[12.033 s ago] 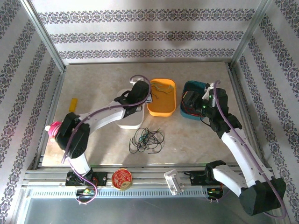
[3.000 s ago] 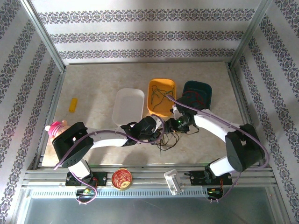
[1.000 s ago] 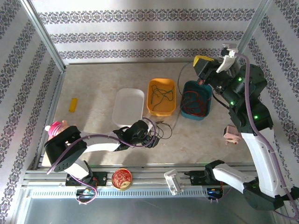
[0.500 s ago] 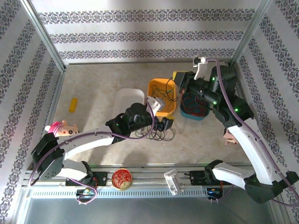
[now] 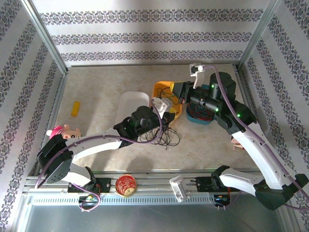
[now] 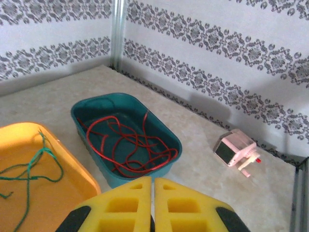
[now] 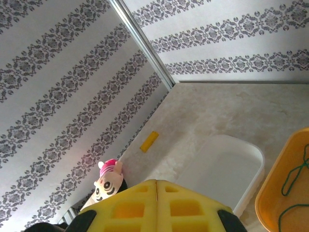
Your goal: Untangle the cables
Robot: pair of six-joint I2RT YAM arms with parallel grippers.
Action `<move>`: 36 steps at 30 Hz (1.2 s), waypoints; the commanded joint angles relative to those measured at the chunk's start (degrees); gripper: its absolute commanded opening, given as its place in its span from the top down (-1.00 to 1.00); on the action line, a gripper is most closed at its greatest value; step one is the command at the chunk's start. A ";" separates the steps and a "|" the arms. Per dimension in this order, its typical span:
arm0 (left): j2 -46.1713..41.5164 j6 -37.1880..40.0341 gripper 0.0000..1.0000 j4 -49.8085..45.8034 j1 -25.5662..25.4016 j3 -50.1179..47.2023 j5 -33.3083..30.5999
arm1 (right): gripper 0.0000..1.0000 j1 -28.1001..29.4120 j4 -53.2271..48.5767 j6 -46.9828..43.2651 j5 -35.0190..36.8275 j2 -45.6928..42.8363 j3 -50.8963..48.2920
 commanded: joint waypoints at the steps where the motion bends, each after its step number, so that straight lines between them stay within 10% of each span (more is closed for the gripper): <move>1: -4.76 0.07 1.00 4.30 1.19 0.64 -3.40 | 1.00 0.42 0.07 0.00 2.29 -1.54 -1.37; 6: -9.80 -0.13 1.00 2.44 2.57 1.55 -1.60 | 1.00 0.24 -0.85 -0.49 4.46 -2.01 -3.02; 9: -12.89 0.11 1.00 0.68 4.06 2.85 -1.48 | 0.12 0.05 -1.80 -0.17 7.86 -2.36 -3.79; 12: -15.43 0.90 1.00 -4.94 6.85 6.07 -3.42 | -0.29 -0.73 -2.00 0.44 11.58 -3.44 -5.20; 23: -15.85 10.00 1.00 -26.05 16.35 10.70 -11.99 | -0.35 -7.19 -2.80 3.64 12.20 -7.26 -10.25; 36: -6.40 3.61 1.00 -16.82 25.43 -5.70 -3.34 | -0.35 -7.67 -5.07 2.38 10.24 -7.48 -10.72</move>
